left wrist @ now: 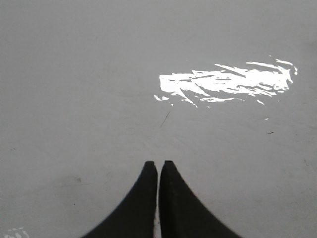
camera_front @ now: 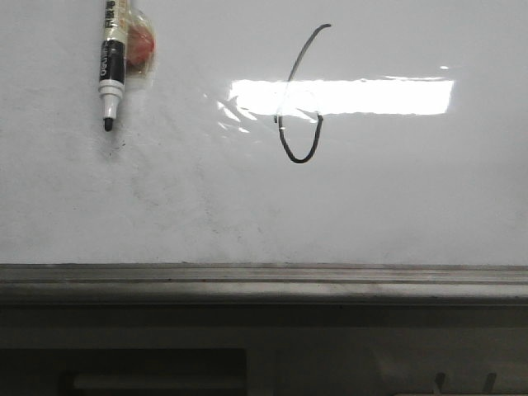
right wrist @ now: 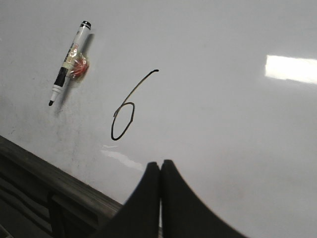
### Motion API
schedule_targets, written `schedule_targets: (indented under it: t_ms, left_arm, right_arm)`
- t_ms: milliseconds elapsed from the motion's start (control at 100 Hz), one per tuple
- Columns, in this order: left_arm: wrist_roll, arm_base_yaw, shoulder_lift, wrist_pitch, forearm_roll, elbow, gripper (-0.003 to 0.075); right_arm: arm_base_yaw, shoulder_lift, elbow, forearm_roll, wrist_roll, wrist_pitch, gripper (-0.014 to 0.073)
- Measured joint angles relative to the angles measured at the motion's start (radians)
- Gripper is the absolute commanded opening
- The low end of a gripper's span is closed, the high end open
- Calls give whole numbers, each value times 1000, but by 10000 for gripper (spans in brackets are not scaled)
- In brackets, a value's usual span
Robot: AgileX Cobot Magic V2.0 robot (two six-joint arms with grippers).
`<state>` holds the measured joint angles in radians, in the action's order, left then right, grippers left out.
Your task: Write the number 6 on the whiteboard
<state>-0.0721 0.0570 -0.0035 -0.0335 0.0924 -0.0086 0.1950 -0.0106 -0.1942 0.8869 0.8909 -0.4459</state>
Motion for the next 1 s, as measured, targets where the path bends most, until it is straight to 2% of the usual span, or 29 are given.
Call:
schedule_targets:
  t_ms: [590,670,740,910,1000]
  left_arm:
    - [0,0,0,0,2,0,-20]
    - [0,0,0,0,2,0,-20]
    - [0,0,0,0,2,0,-20]
    - [0,0,0,0,2,0,-20]
    - [0,0,0,0,2,0,-20]
  right_arm:
    - [0,0,0,0,0,2,-65]
    - [0,0,0,-30,0,19,-65]
    - [-2,0,0,-116,-40,46,-65]
    - [-55,0,35,-563,-394,143,-65]
    - [-96,0,81,-696,-486,206,-65]
